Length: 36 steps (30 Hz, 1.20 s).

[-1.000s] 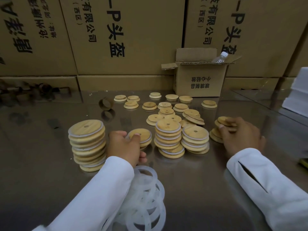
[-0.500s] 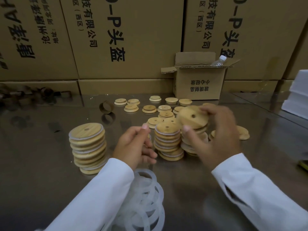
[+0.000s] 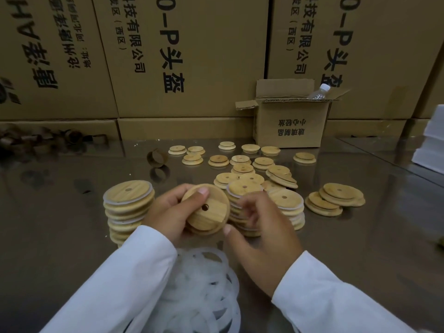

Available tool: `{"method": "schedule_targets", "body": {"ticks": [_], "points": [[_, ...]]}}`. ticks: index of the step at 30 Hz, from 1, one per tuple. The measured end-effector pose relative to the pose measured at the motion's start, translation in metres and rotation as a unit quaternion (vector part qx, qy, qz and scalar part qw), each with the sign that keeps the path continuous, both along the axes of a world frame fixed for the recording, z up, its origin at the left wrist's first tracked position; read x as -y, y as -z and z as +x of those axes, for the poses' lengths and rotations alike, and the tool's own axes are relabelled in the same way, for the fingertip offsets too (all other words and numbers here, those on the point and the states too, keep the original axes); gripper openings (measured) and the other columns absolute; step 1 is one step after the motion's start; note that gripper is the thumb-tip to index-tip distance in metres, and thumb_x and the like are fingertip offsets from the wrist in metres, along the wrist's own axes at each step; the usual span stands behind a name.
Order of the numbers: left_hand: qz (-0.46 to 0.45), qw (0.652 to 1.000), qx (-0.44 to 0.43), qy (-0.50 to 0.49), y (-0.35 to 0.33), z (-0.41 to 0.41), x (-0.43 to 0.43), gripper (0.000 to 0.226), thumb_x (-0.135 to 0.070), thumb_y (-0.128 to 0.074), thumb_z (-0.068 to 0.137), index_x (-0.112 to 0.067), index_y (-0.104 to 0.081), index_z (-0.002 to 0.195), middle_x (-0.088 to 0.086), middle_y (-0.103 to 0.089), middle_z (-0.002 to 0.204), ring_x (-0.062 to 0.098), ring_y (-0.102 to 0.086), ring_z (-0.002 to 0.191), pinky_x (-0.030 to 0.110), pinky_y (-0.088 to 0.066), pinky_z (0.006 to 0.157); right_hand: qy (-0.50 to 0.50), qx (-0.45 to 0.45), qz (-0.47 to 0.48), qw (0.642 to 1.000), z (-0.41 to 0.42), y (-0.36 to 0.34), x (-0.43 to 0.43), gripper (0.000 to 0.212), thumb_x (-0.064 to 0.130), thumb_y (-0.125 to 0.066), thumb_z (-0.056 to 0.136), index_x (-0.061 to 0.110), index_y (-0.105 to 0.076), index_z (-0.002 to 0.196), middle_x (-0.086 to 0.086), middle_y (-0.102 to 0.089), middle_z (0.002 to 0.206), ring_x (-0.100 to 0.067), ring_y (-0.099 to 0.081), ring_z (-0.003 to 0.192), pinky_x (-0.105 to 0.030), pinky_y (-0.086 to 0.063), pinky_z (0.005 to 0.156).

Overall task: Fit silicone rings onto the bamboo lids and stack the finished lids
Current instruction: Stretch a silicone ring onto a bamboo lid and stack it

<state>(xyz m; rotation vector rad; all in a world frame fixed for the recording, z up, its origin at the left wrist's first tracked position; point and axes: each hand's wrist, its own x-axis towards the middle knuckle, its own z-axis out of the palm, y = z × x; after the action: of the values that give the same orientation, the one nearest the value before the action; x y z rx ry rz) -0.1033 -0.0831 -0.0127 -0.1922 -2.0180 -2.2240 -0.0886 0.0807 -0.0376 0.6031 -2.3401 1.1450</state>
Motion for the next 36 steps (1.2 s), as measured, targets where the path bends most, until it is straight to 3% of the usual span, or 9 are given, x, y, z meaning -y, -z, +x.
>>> {"method": "schedule_targets", "body": {"ticks": [3, 8, 10, 13, 17, 21, 26, 30, 36], "points": [[0.014, 1.0, -0.006, 0.0, 0.0, 0.0, 0.0, 0.033, -0.044, -0.066, 0.05, -0.022, -0.073, 0.073, 0.002, -0.067, 0.07, 0.012, -0.065, 0.066, 0.027, -0.05, 0.055, 0.017, 0.084, 0.126, 0.988, 0.001, 0.006, 0.007, 0.011, 0.047, -0.055, 0.082, 0.038, -0.05, 0.088, 0.014, -0.048, 0.093, -0.006, -0.047, 0.092, -0.024, -0.044, 0.077], [0.041, 0.998, -0.005, 0.037, 0.0, 0.001, -0.002, 0.021, -0.028, -0.06, 0.064, -0.018, -0.07, 0.078, 0.003, -0.068, 0.072, 0.012, -0.067, 0.066, 0.025, -0.052, 0.052, 0.017, 0.113, 0.178, 0.977, 0.006, 0.005, 0.018, 0.022, 0.046, -0.051, 0.085, 0.032, -0.059, 0.099, 0.01, -0.044, 0.097, -0.012, -0.043, 0.101, -0.027, -0.041, 0.079], [0.043, 0.998, 0.0, 0.041, 0.001, 0.0, -0.001, 0.02, -0.028, -0.06, 0.064, -0.019, -0.069, 0.079, 0.002, -0.069, 0.075, 0.014, -0.069, 0.071, 0.029, -0.055, 0.056, 0.01, 0.141, 0.147, 0.979, 0.007, 0.004, 0.019, 0.009, 0.041, -0.055, 0.086, 0.034, -0.06, 0.085, 0.011, -0.044, 0.095, -0.009, -0.044, 0.098, -0.025, -0.042, 0.082], [0.044, 0.999, -0.001, 0.031, 0.003, -0.001, 0.0, 0.021, -0.028, -0.06, 0.065, -0.018, -0.067, 0.081, 0.002, -0.069, 0.076, 0.018, -0.069, 0.075, 0.031, -0.056, 0.057, 0.001, 0.168, 0.114, 0.979, 0.006, 0.004, 0.02, 0.025, 0.033, -0.061, 0.084, 0.037, -0.05, 0.063, 0.014, -0.045, 0.09, -0.005, -0.045, 0.091, -0.021, -0.042, 0.081], [0.055, 0.998, -0.01, 0.011, 0.003, -0.002, 0.003, 0.023, -0.028, -0.06, 0.066, -0.016, -0.065, 0.085, 0.003, -0.07, 0.078, 0.019, -0.069, 0.077, 0.032, -0.056, 0.056, -0.064, 0.172, 0.044, 0.982, 0.009, -0.004, 0.017, 0.028, 0.02, -0.064, 0.083, 0.036, -0.052, 0.063, 0.015, -0.052, 0.084, 0.0, -0.05, 0.077, -0.009, -0.039, 0.067], [0.042, 0.999, 0.03, 0.005, 0.008, -0.002, 0.004, 0.027, -0.027, -0.06, 0.069, -0.011, -0.066, 0.089, 0.012, -0.068, 0.076, 0.024, -0.068, 0.07, 0.035, -0.056, 0.056, -0.175, 0.139, -0.148, 0.963, 0.008, -0.015, 0.013, 0.027, 0.004, -0.066, 0.08, 0.027, -0.061, 0.068, 0.009, -0.059, 0.067, -0.003, -0.053, 0.066, -0.015, -0.045, 0.064], [0.12, 0.982, 0.131, 0.058, 0.004, 0.002, -0.005, 0.029, -0.028, -0.054, 0.084, -0.004, -0.065, 0.096, 0.02, -0.071, 0.084, 0.031, -0.069, 0.072, 0.044, -0.057, 0.054, -0.089, 0.122, -0.279, 0.948, 0.005, -0.017, 0.014, 0.02, 0.004, -0.067, 0.079, 0.021, -0.064, 0.071, 0.009, -0.061, 0.064, -0.003, -0.055, 0.062, -0.014, -0.048, 0.061], [0.101, 0.977, 0.158, 0.097, 0.003, 0.005, -0.011, 0.059, -0.051, -0.055, 0.064, -0.011, -0.062, 0.107, 0.018, -0.068, 0.102, 0.031, -0.068, 0.085, 0.04, -0.057, 0.054, -0.011, 0.105, -0.303, 0.947, 0.001, -0.018, 0.01, 0.015, 0.01, -0.067, 0.08, 0.023, -0.064, 0.072, 0.004, -0.064, 0.068, -0.008, -0.06, 0.067, -0.012, -0.049, 0.061], [0.029, 0.994, 0.067, 0.081, 0.011, 0.008, -0.016, 0.025, -0.034, -0.061, 0.062, -0.022, -0.072, 0.082, 0.009, -0.072, 0.085, 0.023, -0.071, 0.076, 0.033, -0.056, 0.054, 0.018, 0.101, -0.297, 0.949, 0.0, -0.018, 0.01, 0.011, 0.018, -0.067, 0.08, 0.028, -0.065, 0.076, 0.004, -0.066, 0.071, -0.01, -0.062, 0.072, -0.015, -0.052, 0.063]]}}
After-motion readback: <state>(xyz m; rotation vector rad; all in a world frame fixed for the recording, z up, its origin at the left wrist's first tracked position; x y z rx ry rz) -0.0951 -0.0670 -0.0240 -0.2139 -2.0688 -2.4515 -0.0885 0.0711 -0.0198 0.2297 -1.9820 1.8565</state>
